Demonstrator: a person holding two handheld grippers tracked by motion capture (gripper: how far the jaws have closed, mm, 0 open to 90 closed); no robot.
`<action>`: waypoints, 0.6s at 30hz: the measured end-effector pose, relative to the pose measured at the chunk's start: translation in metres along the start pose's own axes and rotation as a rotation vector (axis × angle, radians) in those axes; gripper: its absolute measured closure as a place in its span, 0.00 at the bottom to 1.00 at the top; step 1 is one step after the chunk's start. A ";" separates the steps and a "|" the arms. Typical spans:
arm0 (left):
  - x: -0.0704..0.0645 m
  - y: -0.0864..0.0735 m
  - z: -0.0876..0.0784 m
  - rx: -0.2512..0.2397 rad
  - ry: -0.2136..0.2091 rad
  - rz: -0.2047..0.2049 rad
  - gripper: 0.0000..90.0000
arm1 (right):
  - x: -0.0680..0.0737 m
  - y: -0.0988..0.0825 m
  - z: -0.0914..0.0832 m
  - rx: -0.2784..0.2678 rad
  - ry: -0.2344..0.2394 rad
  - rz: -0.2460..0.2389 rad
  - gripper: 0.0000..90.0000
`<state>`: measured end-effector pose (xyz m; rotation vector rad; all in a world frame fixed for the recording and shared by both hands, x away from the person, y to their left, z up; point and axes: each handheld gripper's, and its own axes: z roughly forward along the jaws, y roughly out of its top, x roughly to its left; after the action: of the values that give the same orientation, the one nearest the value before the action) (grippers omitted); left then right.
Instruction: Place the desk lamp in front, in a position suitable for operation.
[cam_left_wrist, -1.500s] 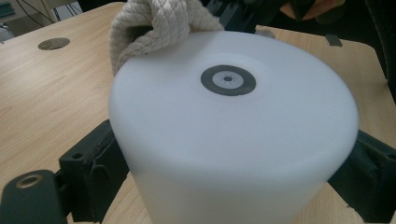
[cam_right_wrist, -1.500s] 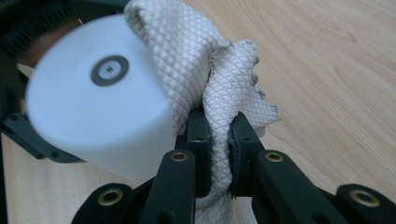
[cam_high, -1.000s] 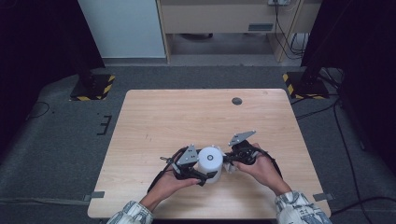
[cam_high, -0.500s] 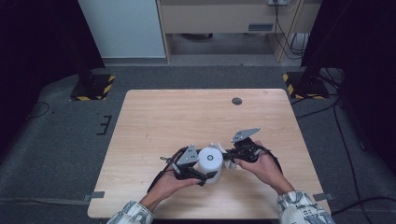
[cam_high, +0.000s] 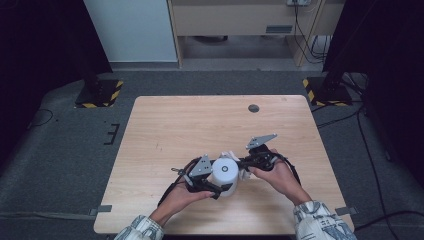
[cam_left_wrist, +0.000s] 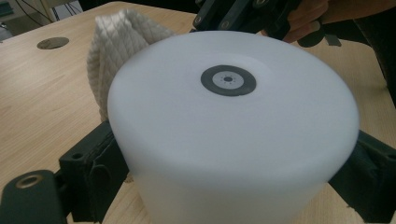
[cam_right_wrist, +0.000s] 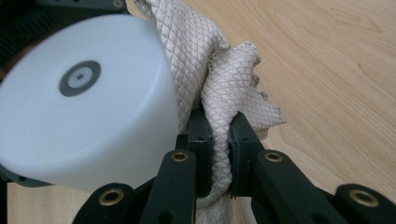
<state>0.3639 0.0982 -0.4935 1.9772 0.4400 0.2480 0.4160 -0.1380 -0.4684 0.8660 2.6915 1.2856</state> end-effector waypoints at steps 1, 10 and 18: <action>0.000 0.000 0.000 0.000 0.000 0.000 0.09 | -0.001 -0.001 0.001 0.003 0.000 -0.002 0.92; 0.000 0.000 0.000 0.001 0.002 0.003 0.09 | -0.003 -0.017 0.015 0.063 -0.010 0.004 0.92; -0.001 0.000 0.000 0.000 0.002 0.002 0.09 | -0.002 -0.026 0.015 0.085 -0.016 -0.014 0.92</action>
<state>0.3635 0.0978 -0.4935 1.9774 0.4394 0.2514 0.4094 -0.1408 -0.4975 0.8602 2.7523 1.1641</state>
